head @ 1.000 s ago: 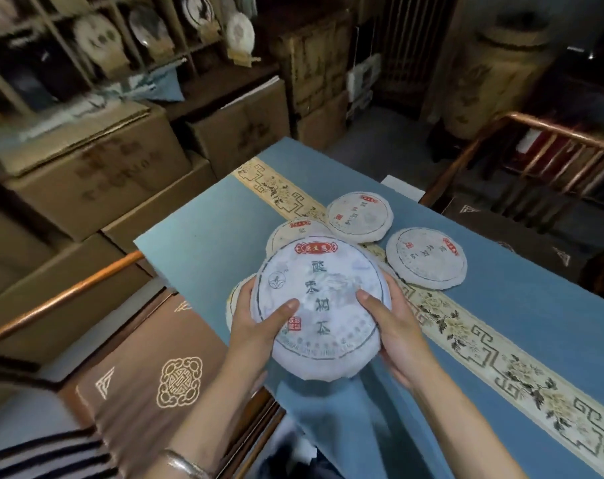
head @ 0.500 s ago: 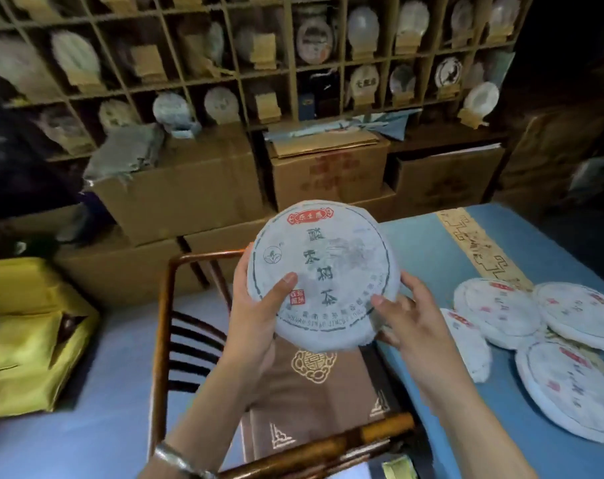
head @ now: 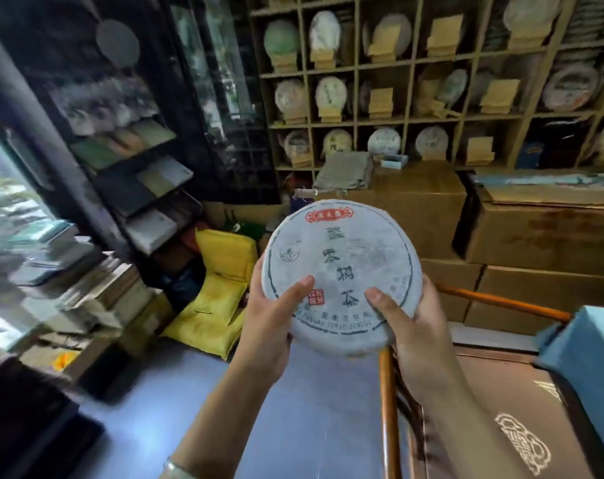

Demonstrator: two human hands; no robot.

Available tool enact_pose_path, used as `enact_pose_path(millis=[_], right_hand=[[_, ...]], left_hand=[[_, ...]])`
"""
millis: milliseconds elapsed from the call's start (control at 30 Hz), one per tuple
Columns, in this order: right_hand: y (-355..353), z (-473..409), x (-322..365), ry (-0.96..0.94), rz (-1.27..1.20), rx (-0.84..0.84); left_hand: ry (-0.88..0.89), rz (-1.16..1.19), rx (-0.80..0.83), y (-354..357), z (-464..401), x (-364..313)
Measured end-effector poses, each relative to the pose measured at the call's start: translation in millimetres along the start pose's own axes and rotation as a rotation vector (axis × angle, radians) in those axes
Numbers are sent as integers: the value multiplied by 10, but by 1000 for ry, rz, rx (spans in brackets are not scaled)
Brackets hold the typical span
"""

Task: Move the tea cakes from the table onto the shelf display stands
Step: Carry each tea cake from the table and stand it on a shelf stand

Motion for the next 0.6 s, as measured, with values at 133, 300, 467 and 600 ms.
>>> enact_pose_path(millis=[133,300,467,600], right_hand=[[678,-165,29,-81,-38,37],[1235,-514,11,-145,-77,85],[1703,-1013,-131,-209,-125,96],[2035,-1484,-293,-250,-161,109]], left_hand=[[42,-29,-114,-505,-67,-428],[-31,-114,-247,-1061,-122,-754],[13,-138,-209,-1381,-354,-859],[51,-6,-126,-1386,-959,-843]])
Point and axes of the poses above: each hand's wrist, its own z-axis away from the middle knuckle, its own y-axis out of the palm, x = y × z, the point moved 4 cm from there along -z, towards the middle knuckle, and after that the axes turned 7 degrees about z, right-handed, at the moved point
